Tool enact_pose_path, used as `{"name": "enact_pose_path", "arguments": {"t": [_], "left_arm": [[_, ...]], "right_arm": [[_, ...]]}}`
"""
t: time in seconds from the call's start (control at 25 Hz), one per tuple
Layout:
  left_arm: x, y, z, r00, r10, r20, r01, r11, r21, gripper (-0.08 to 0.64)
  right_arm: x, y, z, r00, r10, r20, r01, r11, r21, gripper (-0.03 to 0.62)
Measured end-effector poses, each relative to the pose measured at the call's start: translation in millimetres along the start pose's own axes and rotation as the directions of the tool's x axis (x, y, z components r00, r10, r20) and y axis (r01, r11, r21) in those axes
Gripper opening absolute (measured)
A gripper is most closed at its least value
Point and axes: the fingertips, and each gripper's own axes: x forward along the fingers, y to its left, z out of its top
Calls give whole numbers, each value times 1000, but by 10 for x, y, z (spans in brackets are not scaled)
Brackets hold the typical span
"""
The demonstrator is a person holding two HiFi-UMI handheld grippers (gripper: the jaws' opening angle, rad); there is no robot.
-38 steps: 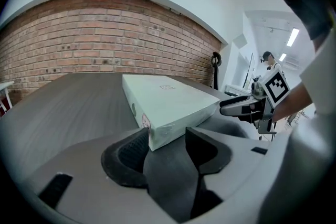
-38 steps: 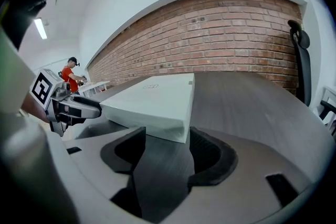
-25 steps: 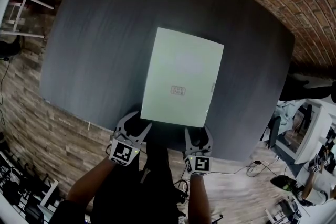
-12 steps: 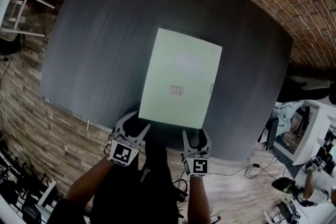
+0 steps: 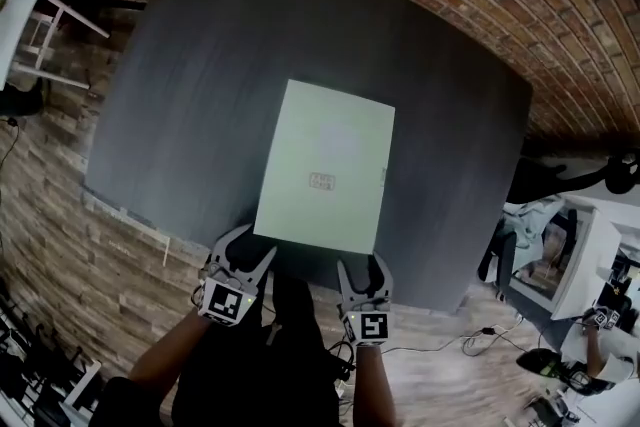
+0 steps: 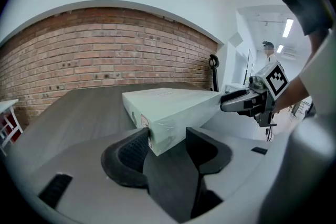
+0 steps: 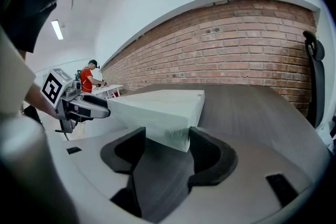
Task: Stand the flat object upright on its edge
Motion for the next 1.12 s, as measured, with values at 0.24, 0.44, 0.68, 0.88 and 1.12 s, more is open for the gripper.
{"name": "enact_pose_path", "arguments": {"t": [0.24,0.44,0.68,0.88,1.12], "left_arm": [[-313,-92,206,999,16,32,-15,1000,-25,215],[-479,-103,393,998,23,62,-21,999,-25,215],[-536,-19,537,995,56,82,-52,998,-46,218],[-640,45,697,991,64,122,-57,997,-56,218],[-711,64,905,987,42,158,-35,998,-46,218]], "right_arm": [[-234,120,275,999,14,42,-13,1000,-17,259],[-369,182,510,997,12,75,-11,1000,-13,259],[-430,252,696,995,31,99,-26,998,-56,259],[-502,312,843,992,42,121,-35,998,-60,259],[-573,311,1106,989,43,145,-35,998,-59,259]]}}
